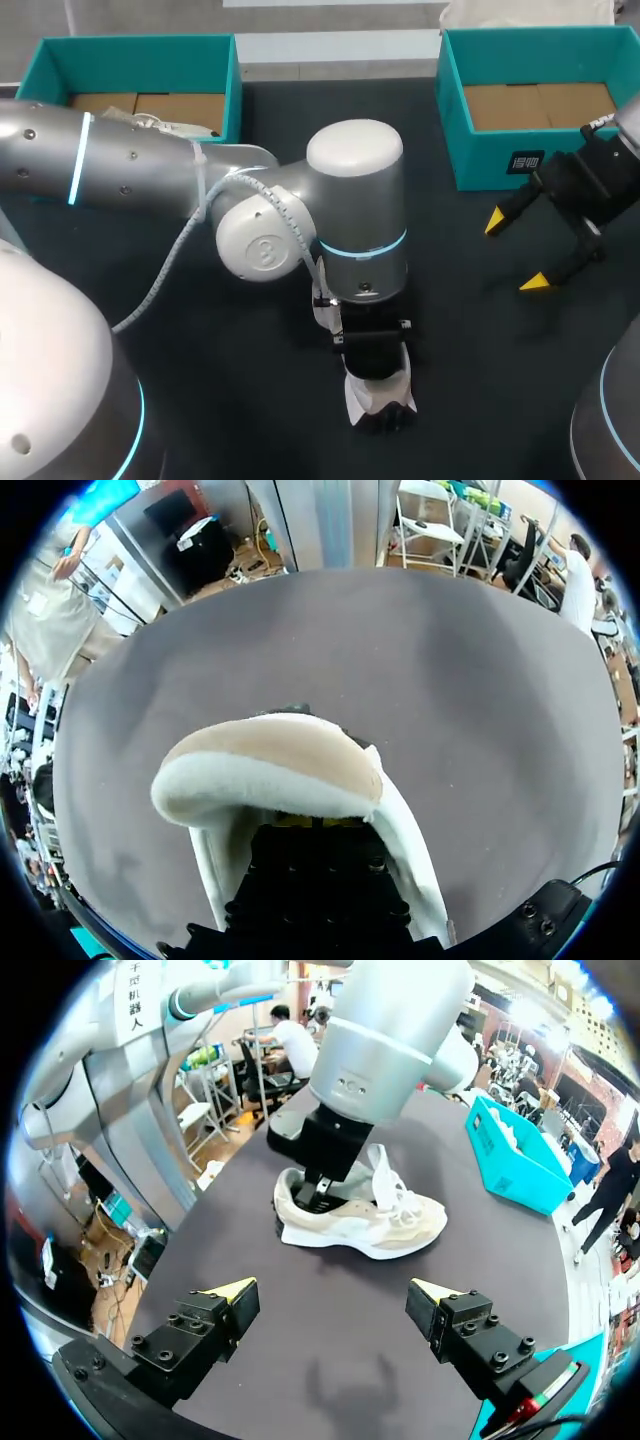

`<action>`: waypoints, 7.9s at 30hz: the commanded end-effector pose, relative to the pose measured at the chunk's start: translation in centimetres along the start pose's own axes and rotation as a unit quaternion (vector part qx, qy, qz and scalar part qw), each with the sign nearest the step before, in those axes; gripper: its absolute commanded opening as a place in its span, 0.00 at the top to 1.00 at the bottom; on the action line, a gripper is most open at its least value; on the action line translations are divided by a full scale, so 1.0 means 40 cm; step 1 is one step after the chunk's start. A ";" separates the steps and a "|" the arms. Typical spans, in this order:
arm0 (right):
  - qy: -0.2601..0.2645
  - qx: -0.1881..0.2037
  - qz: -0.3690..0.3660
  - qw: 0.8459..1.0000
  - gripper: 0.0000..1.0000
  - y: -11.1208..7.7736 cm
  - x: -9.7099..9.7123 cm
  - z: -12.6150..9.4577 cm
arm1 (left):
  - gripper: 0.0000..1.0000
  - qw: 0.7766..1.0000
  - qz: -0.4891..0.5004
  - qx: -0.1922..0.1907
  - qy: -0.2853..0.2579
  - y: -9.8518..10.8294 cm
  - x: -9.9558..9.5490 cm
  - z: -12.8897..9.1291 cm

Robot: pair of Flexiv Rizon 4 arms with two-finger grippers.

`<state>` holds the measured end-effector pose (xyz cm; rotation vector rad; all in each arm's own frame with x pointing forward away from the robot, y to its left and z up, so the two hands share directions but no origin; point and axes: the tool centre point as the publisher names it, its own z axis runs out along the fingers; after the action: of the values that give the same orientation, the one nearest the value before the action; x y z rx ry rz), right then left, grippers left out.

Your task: Take the shoe out of the shoebox, open the shoe tongue, remove and reinsert the insole, then place the shoe into the shoebox

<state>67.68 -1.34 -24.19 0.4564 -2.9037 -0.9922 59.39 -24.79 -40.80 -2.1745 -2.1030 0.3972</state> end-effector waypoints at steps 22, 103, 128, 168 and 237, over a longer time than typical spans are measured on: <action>0.000 0.001 0.000 1.000 0.00 0.000 0.001 0.002 | 1.00 0.997 -0.007 -0.061 -0.046 0.194 -0.003 0.132; 0.000 0.001 0.000 1.000 0.00 0.000 0.001 0.002 | 1.00 0.967 -0.192 -0.165 -0.005 0.048 0.016 -0.245; 0.000 0.001 0.000 1.000 0.00 0.000 0.001 0.002 | 1.00 0.971 -0.080 -0.215 0.064 0.104 -0.018 -0.235; 0.000 0.001 0.000 1.000 0.00 0.000 0.001 0.002 | 0.00 0.961 -0.065 -0.267 0.042 0.110 0.030 -0.193; 0.000 0.001 0.000 1.000 0.00 0.000 0.001 0.002 | 0.56 0.972 -0.007 -0.228 0.054 0.178 0.032 -0.293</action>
<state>67.67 -1.34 -24.18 0.4563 -2.9038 -0.9922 69.29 -22.67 -30.74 -2.3305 -2.3109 -0.2409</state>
